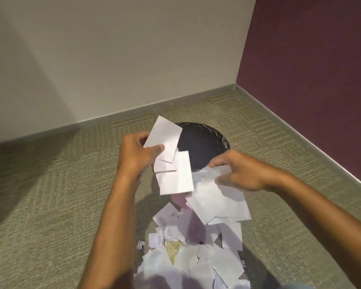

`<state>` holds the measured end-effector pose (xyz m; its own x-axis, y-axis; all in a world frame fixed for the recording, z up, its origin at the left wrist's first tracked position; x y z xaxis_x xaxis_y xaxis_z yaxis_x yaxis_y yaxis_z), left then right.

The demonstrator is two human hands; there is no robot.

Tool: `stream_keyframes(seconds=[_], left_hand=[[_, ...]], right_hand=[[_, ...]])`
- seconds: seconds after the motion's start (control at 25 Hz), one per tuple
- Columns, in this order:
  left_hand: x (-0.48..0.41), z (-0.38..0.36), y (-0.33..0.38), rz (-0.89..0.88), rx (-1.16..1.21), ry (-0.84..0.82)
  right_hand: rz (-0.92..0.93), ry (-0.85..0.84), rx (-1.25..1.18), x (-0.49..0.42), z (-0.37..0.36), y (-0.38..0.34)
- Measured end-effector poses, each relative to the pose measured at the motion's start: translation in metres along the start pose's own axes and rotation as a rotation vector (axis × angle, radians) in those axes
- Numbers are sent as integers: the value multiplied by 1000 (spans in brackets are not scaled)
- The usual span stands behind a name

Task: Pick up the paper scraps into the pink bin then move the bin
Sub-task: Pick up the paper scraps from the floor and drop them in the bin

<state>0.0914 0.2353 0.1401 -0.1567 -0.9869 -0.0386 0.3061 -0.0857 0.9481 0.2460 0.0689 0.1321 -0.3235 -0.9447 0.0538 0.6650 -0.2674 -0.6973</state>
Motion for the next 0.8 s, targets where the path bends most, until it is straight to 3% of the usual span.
stream_keyframes(seconds=[0.2, 0.4, 0.52, 0.72, 0.8], left_hand=[[-44, -29, -9, -1, 37, 230], [-57, -63, -22, -116, -120, 165], [-58, -85, -20, -212, -181, -23], [-37, -59, -14, -334, -149, 82], [-15, -62, -27, -344, -186, -99]], right_hand=[[-167, 363, -7, -43, 40, 11], [-223, 623, 103, -78, 38, 36], [-193, 592, 106, -90, 28, 37], [-131, 603, -1, -81, 24, 35], [-81, 448, -111, -67, 10, 28]])
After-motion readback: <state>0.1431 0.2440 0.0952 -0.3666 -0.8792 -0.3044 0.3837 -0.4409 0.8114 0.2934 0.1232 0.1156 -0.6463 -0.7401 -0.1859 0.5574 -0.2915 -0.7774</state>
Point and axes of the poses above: each hand's wrist, its own x-axis away from the middle knuckle, its own z-axis out of the back of the hand, y = z × x, the point moved 9 cm from there along -x, towards the middle knuckle, and after that the axes turned 15 degrees about y, right-handed, at the moved point
